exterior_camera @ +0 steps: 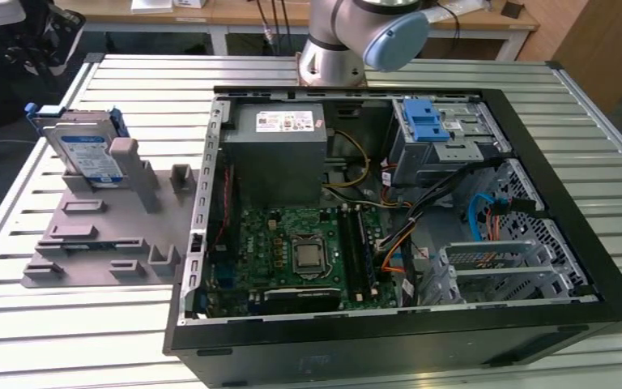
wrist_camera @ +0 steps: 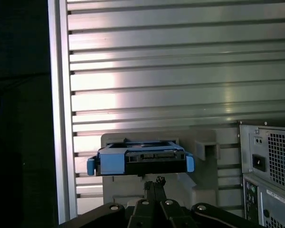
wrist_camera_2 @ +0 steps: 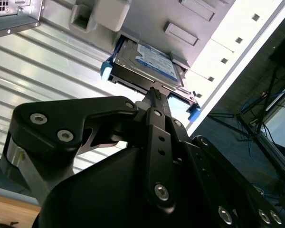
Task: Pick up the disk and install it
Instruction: 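Reach for the disk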
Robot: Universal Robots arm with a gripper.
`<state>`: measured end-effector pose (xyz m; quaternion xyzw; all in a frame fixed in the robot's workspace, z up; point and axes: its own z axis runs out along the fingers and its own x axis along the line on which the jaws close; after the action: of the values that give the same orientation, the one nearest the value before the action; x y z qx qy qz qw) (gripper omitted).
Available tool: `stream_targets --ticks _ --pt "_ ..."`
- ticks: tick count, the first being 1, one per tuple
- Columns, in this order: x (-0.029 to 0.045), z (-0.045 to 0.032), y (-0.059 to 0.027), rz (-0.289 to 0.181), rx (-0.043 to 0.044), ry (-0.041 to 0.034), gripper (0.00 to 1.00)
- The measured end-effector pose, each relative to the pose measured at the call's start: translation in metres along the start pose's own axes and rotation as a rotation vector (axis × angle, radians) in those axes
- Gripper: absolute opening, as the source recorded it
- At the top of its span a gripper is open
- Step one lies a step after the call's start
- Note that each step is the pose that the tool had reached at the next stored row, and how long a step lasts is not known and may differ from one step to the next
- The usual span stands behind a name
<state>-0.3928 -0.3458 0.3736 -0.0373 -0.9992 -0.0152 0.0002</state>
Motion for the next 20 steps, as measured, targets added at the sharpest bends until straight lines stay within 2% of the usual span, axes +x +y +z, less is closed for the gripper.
stream_targets --ticks 14,20 --pt "0.0247 0.0032 0.0028 0.000 0.0000 -0.0001 0.11" --pt "0.0322 0.0043 0.0027 0.000 0.0000 -0.0001 0.11"
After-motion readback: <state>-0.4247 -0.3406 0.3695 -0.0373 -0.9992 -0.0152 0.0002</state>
